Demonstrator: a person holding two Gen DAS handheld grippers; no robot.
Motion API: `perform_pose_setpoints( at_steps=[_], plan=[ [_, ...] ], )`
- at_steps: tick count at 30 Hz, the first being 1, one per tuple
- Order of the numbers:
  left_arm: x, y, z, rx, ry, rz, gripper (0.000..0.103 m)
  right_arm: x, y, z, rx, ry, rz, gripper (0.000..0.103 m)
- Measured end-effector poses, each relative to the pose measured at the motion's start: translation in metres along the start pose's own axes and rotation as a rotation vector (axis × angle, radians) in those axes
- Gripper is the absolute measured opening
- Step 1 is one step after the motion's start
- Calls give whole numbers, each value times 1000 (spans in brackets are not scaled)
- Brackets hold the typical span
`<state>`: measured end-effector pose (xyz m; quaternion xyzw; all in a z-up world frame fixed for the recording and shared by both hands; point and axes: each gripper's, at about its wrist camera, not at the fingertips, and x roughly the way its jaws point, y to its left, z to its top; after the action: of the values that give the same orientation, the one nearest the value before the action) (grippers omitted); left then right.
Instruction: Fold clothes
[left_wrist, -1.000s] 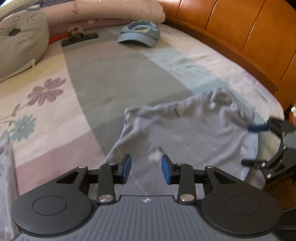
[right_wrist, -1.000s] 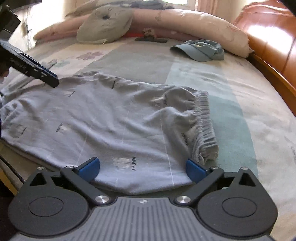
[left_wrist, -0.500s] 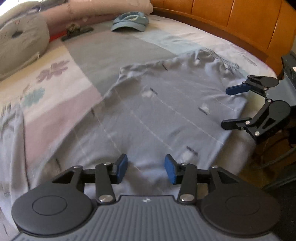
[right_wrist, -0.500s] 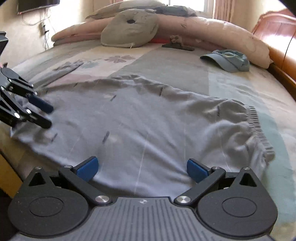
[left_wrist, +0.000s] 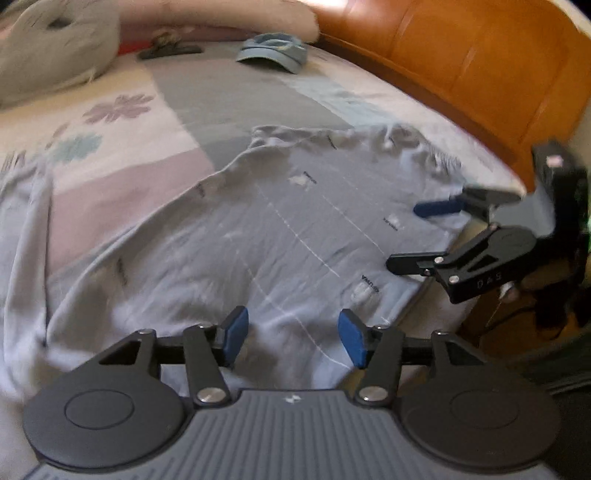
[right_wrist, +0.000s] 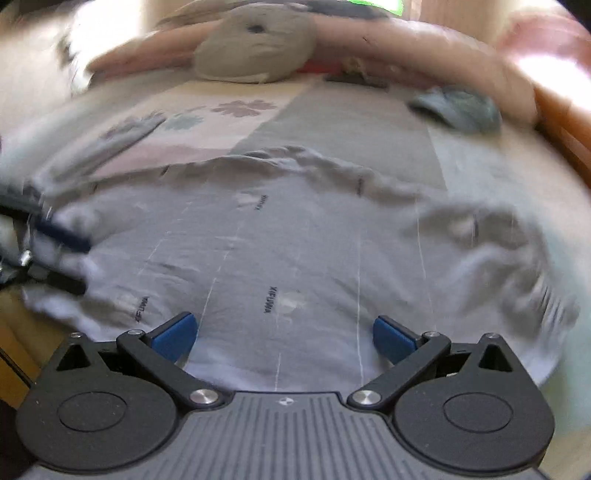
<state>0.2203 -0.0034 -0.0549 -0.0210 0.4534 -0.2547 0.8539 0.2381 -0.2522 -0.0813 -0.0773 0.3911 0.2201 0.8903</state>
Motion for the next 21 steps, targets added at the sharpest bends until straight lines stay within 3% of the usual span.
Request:
perform_pose_setpoints(
  at_steps=[7, 9, 16, 21],
  plan=[
    [-6, 9, 13, -56, 20, 61, 61, 3, 0, 4, -43, 15, 23, 103],
    [-9, 12, 21, -63, 14, 90, 66, 3, 0, 3, -45, 10, 30, 103],
    [-19, 40, 66, -143, -16, 267, 71, 3, -3, 4, -56, 3, 50, 103],
    [-37, 52, 75, -147, -2, 374, 74, 3, -10, 10, -27, 18, 86, 103]
  ],
)
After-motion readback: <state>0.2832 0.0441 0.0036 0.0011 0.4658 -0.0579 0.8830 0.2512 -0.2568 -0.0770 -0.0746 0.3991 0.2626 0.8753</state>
